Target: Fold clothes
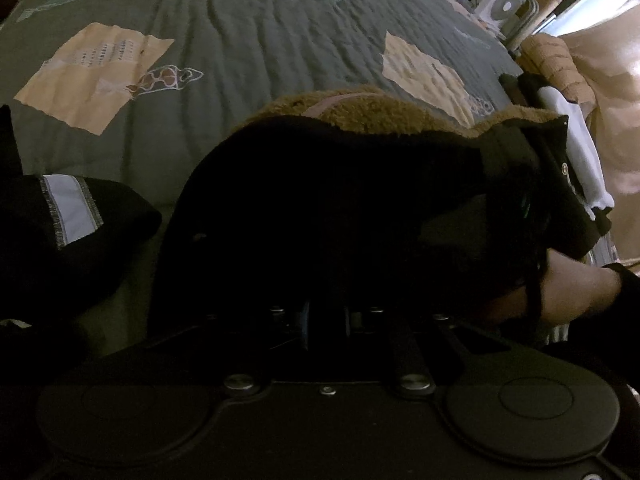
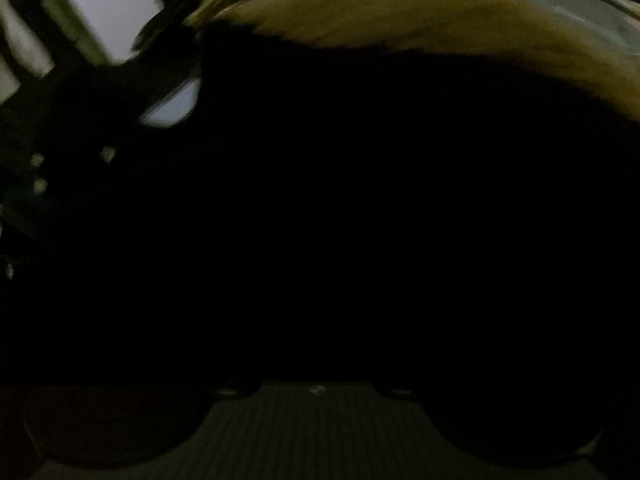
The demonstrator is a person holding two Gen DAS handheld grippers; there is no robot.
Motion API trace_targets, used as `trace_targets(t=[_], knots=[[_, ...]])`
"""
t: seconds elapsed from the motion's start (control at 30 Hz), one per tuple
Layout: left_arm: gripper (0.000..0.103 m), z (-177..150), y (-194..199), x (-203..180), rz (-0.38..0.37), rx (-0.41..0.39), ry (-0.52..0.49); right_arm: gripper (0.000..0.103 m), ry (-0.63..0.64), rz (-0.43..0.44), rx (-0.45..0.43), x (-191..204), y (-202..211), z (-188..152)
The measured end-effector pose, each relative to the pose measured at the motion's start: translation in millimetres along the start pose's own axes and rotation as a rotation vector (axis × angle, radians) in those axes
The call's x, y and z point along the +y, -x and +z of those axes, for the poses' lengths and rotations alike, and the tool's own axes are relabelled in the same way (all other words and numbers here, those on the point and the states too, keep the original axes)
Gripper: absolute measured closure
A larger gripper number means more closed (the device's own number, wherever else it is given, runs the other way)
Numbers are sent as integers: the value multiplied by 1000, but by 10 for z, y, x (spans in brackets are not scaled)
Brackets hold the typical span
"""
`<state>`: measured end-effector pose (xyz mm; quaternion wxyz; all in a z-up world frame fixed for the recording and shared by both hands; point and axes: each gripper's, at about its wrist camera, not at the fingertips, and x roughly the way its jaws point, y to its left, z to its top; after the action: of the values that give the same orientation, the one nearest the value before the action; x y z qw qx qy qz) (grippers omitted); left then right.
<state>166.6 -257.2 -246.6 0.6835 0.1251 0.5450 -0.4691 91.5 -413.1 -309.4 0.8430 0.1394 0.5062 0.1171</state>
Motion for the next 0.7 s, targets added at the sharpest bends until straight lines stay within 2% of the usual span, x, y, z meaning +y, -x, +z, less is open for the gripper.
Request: trace_targets(t=[0.07,0.1,0.17,0.23,0.37,0.43,0.47,0.5,0.53,0.6,0.7], knots=[[88,11,13,-27,2,0,-6,100,-79,45,21,-165,58,48],[88,16,18,-43,3,1,-10,103,-118,70,34,-249,85,71],[88,19,24,-53,2,1,-11,103,-159,94,39,-357,153,92],[88,18,29,-54,0,0,-8,103,-223,158,18,-453,266,101],[88,17,39,-55,-5,-1,-1,100,-150,138,-15,-417,451,182],[88,19,43,-54,-8,0,-2,92,-93,124,-25,-457,502,205],[88,18,45,-55,-10,0,-3,78,-66,125,-14,-402,467,240],[88,14,47,-59,-10,0,-4,57,-40,129,1,-321,413,284],[88,10,49,-64,-11,0,-5,50,-21,155,11,-246,415,260],[88,6,46,-64,-12,1,-6,41,20,201,25,-118,425,180],[88,3,37,-57,-14,2,-5,31,84,149,27,-31,402,93]])
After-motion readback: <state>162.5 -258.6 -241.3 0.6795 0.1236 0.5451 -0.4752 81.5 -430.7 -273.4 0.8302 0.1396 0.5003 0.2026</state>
